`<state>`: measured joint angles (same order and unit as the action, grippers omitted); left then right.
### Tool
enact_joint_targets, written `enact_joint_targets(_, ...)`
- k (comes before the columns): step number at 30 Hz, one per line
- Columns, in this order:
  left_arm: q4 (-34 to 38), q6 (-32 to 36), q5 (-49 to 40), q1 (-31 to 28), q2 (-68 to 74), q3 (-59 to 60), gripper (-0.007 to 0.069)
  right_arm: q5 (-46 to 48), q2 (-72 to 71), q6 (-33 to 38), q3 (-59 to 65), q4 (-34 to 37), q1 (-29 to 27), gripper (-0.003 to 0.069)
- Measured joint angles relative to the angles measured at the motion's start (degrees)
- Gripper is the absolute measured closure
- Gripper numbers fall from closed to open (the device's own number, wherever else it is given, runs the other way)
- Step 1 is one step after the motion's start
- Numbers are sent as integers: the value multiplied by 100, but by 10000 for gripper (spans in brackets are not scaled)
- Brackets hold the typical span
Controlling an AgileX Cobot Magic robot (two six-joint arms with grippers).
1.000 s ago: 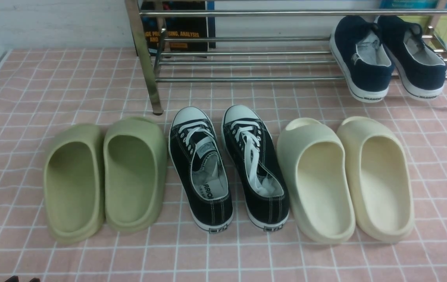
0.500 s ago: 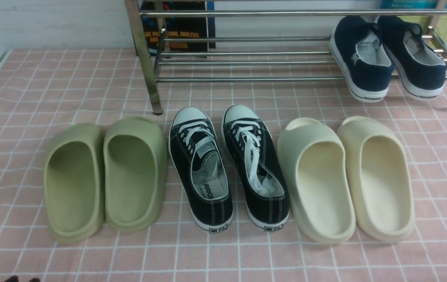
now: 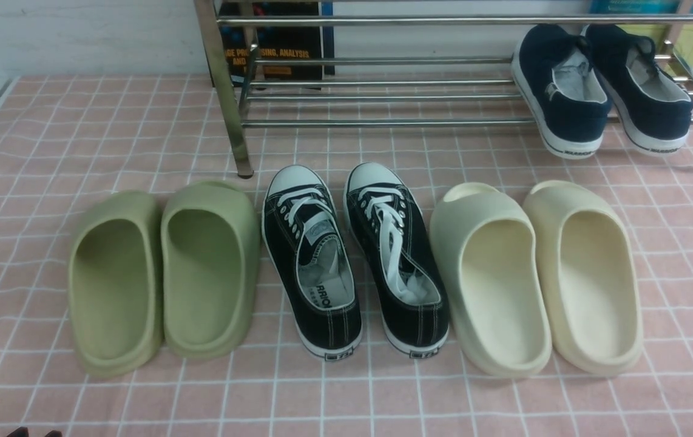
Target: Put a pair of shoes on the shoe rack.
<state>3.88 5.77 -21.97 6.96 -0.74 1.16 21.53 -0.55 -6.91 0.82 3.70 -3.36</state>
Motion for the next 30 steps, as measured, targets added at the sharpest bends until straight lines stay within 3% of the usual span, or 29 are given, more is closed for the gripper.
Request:
enact_joint_targets(7, 0, 0, 0, 0, 0, 0, 386, 0, 0, 58, 0, 5, 0, 634)
enact_joint_targets(16, 0, 0, 0, 0, 0, 0, 386, -9, 0, 691, 0, 93, 0, 626)
enact_joint_targets(30, 0, 0, 0, 0, 0, 0, 386, -16, 0, 733, 0, 93, 0, 613)
